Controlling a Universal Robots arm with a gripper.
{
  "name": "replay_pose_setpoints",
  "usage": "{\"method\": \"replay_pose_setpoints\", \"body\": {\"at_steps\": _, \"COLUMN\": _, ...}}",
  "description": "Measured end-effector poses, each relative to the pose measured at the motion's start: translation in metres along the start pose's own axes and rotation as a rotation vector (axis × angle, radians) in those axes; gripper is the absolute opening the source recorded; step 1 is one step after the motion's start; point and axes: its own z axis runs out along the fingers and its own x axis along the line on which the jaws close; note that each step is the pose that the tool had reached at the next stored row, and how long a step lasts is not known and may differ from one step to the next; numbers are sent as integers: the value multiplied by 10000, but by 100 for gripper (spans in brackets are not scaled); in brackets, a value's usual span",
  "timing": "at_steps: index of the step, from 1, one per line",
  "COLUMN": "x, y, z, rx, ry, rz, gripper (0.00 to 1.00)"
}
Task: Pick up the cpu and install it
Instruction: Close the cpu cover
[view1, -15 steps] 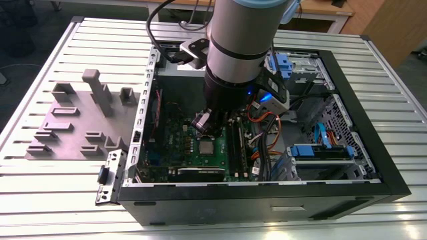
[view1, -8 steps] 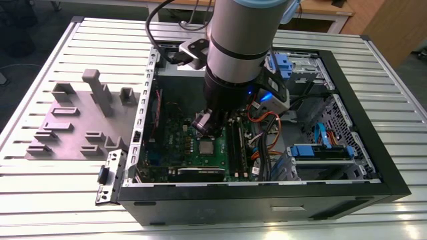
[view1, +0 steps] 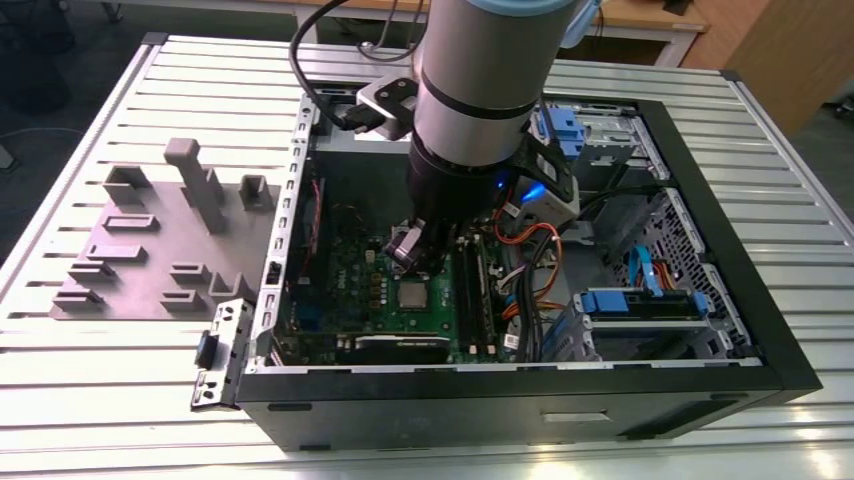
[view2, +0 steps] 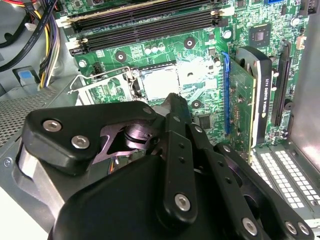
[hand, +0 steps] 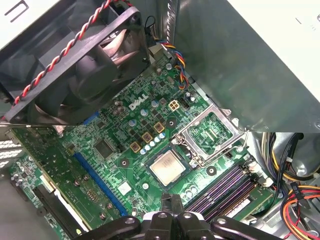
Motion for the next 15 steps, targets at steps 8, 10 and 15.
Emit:
{"method": "replay_pose_setpoints", "body": {"at_steps": 8, "x": 0, "y": 0, "z": 0, "rx": 0, "ry": 0, "rz": -1, "gripper": 11}}
{"method": "replay_pose_setpoints", "body": {"at_steps": 10, "x": 0, "y": 0, "z": 0, "rx": 1, "ry": 1, "rz": -2, "gripper": 11}}
{"method": "replay_pose_setpoints", "body": {"at_steps": 15, "x": -24, "y": -15, "z": -1, "rx": 0, "ry": 0, "rz": -2, "gripper": 11}}
